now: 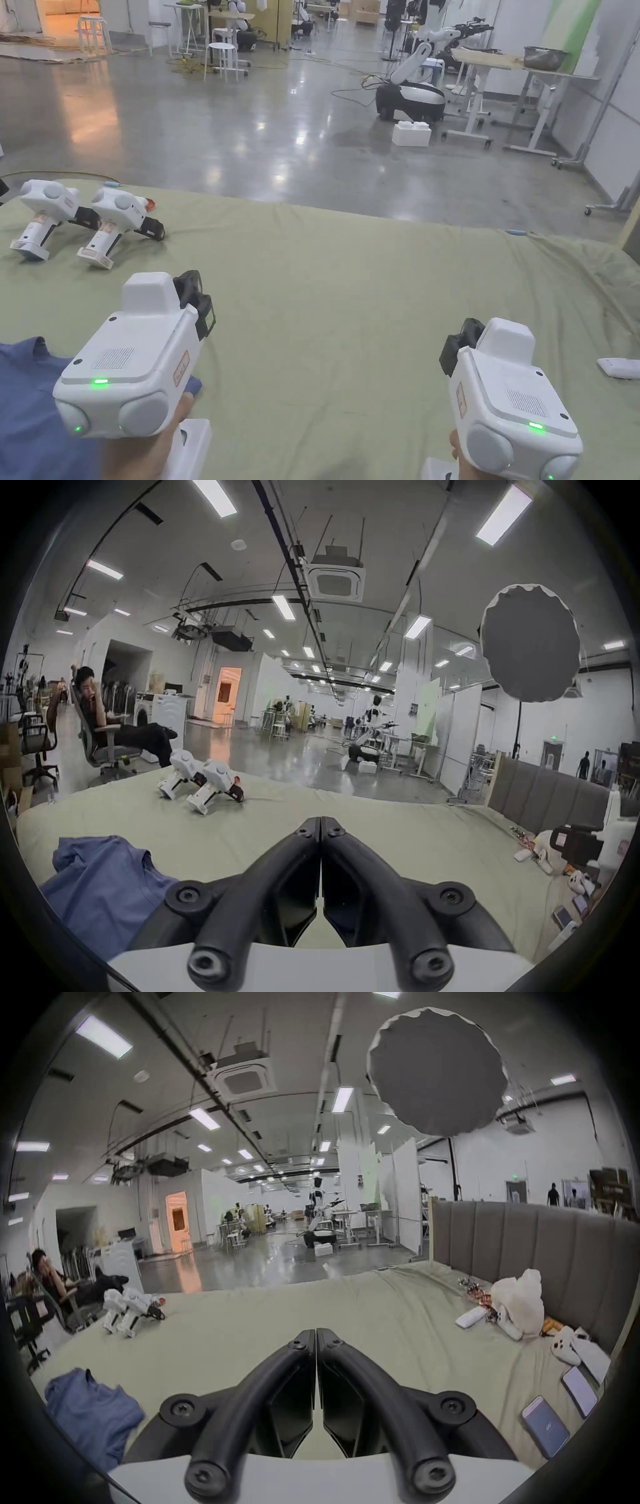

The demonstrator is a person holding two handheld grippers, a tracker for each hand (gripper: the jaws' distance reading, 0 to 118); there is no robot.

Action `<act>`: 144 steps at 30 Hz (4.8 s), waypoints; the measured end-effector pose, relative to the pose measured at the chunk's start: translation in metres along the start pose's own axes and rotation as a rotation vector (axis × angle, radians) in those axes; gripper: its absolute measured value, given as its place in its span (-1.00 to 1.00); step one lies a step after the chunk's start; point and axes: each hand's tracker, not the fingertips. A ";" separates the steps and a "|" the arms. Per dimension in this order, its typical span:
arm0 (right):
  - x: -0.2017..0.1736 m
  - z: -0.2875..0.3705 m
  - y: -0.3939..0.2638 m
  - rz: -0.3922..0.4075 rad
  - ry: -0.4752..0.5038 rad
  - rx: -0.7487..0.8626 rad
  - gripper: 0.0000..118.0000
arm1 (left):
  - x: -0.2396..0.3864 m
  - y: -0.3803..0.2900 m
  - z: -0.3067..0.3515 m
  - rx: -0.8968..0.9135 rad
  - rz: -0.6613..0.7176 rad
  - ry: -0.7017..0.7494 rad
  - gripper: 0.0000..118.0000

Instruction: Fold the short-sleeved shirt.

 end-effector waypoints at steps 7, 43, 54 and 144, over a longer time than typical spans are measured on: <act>-0.006 0.000 0.012 0.090 0.025 0.010 -1.00 | -0.021 0.007 0.011 -0.036 -0.086 0.003 -1.00; -0.051 -0.010 -0.041 0.248 0.128 -0.149 -1.00 | -0.267 -0.139 -0.008 -0.901 -0.081 0.274 0.50; -0.059 -0.014 -0.051 0.254 0.139 -0.183 -1.00 | -0.256 -0.126 0.008 -0.810 -0.069 0.261 -1.00; 0.007 0.052 0.023 0.155 0.064 0.105 -1.00 | 0.032 0.013 0.039 -0.091 -0.124 -0.095 -1.00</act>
